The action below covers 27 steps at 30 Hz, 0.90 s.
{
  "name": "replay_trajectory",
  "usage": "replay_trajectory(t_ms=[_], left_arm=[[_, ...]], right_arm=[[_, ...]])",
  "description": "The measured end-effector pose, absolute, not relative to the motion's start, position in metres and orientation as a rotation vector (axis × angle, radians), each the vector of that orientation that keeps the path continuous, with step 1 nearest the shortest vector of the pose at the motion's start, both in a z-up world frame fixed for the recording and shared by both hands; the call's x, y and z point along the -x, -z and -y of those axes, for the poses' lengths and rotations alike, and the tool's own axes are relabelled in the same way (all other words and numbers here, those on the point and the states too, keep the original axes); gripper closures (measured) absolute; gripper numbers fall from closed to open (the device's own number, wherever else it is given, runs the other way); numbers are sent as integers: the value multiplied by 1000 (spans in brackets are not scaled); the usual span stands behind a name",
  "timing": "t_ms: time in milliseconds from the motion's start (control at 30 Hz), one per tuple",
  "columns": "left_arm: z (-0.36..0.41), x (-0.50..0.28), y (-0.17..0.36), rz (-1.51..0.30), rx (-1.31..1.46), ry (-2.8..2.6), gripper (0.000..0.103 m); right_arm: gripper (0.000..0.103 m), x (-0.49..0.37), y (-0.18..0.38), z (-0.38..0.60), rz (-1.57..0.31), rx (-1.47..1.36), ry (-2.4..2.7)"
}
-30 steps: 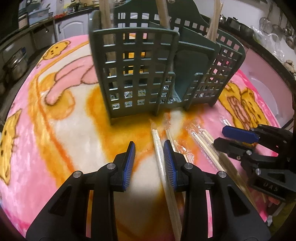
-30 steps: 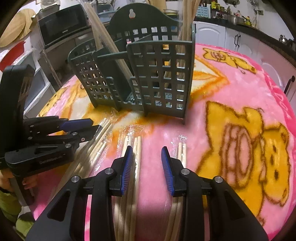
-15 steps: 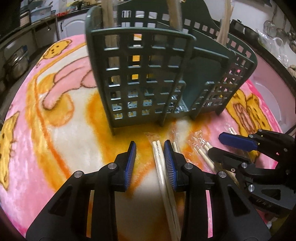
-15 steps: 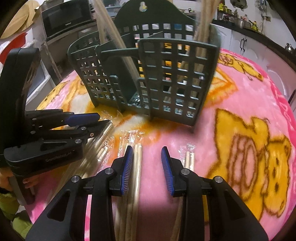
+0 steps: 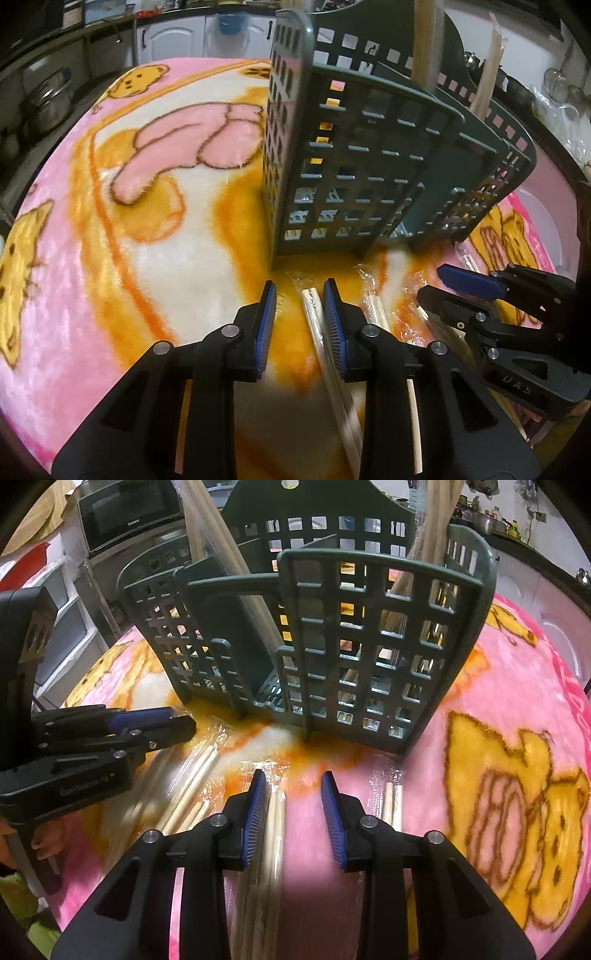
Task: Organize utensils
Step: 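Lower the left tool onto a wrapped chopstick while the right tool lowers onto another, then close the left tool on a wrapped chopstick while the right tool closes on another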
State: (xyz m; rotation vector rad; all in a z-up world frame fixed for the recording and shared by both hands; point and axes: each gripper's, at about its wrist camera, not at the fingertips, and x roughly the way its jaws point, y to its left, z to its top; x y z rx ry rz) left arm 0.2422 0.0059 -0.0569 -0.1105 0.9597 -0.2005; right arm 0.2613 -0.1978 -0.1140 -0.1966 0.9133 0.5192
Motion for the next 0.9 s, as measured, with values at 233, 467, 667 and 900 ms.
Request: replay_trajectory(t_ms=[233, 467, 667, 900], left_arm=[[-10, -244, 58, -955, 119, 196, 96], [-16, -241, 50, -929, 127, 200, 99], [-18, -230, 30, -868, 136, 211, 99], [-19, -216, 0, -789, 138, 231, 100]], right_arm=[[97, -258, 117, 197, -911, 209, -514], [98, -252, 114, 209, -902, 177, -504], [98, -244, 106, 219, -884, 142, -530], [99, -228, 77, 230, -799, 98, -574]])
